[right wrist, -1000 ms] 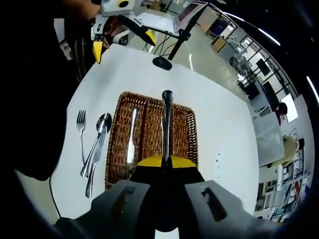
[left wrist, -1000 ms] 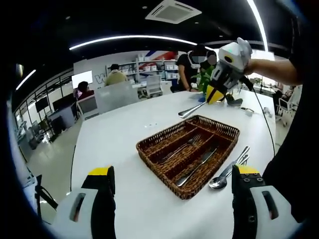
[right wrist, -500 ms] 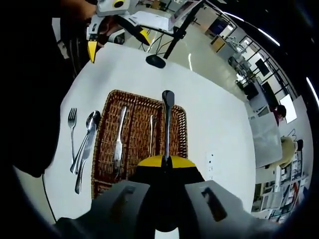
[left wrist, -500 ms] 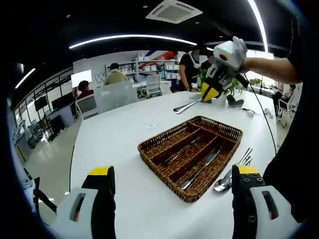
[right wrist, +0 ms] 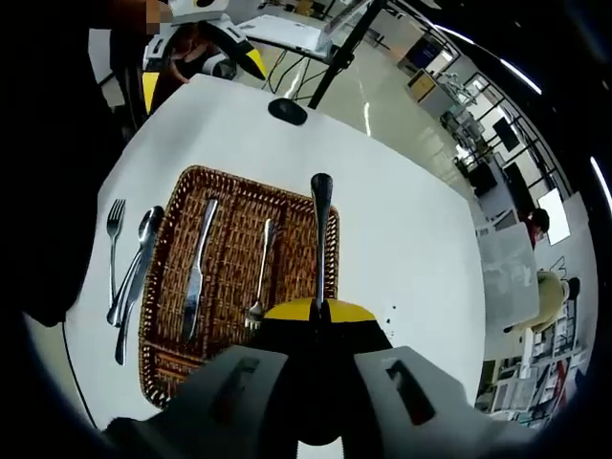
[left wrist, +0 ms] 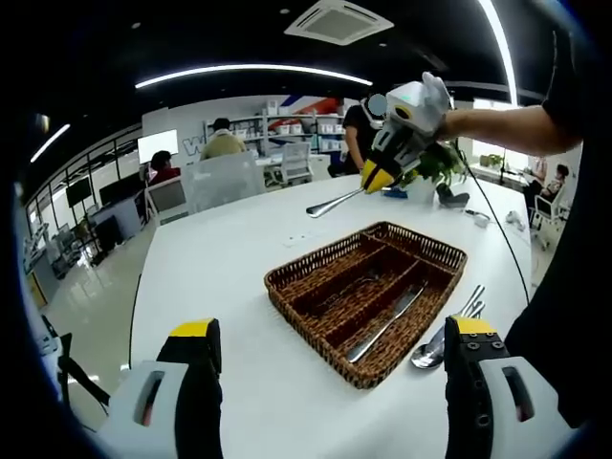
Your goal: Arrange the knives, forks, and spoons in their matching storage slots by inserting each utensil handle-first until every utensil is classified and aligned in the correct compartment
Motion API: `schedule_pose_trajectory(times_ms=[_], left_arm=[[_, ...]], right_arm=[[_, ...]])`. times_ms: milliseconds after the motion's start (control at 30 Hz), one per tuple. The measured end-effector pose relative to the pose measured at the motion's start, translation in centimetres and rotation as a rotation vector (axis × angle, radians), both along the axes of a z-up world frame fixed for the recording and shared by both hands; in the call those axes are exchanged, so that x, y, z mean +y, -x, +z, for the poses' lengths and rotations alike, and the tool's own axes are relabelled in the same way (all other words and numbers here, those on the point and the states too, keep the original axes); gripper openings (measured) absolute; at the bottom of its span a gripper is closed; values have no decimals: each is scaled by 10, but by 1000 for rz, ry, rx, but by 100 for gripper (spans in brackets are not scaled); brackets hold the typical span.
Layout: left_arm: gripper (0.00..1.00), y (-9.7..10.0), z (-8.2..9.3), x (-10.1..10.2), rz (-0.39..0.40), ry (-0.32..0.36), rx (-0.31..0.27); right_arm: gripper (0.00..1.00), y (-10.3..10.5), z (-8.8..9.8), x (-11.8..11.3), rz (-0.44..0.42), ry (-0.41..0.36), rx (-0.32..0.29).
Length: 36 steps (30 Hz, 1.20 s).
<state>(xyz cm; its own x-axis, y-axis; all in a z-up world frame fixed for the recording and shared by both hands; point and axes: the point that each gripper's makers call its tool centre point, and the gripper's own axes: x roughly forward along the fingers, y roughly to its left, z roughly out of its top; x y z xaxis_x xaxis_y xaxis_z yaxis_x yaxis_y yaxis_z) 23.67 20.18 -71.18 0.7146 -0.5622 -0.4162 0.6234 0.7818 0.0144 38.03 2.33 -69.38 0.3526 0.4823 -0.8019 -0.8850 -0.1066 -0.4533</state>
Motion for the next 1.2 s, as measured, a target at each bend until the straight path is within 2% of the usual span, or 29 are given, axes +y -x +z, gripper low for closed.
schedule_pose_trajectory(times_ms=[500,900,1200], left_arm=[[99,2,3,14,43,15,-9],[99,6,3,24,69,27,-5],[99,7,1,24,72,17,7]], right_arm=[[0,-38,-6,13,2,11,-27],[0,-56,-14,20,15,32,-39],[0,-67,-17,24,8,22,-41]])
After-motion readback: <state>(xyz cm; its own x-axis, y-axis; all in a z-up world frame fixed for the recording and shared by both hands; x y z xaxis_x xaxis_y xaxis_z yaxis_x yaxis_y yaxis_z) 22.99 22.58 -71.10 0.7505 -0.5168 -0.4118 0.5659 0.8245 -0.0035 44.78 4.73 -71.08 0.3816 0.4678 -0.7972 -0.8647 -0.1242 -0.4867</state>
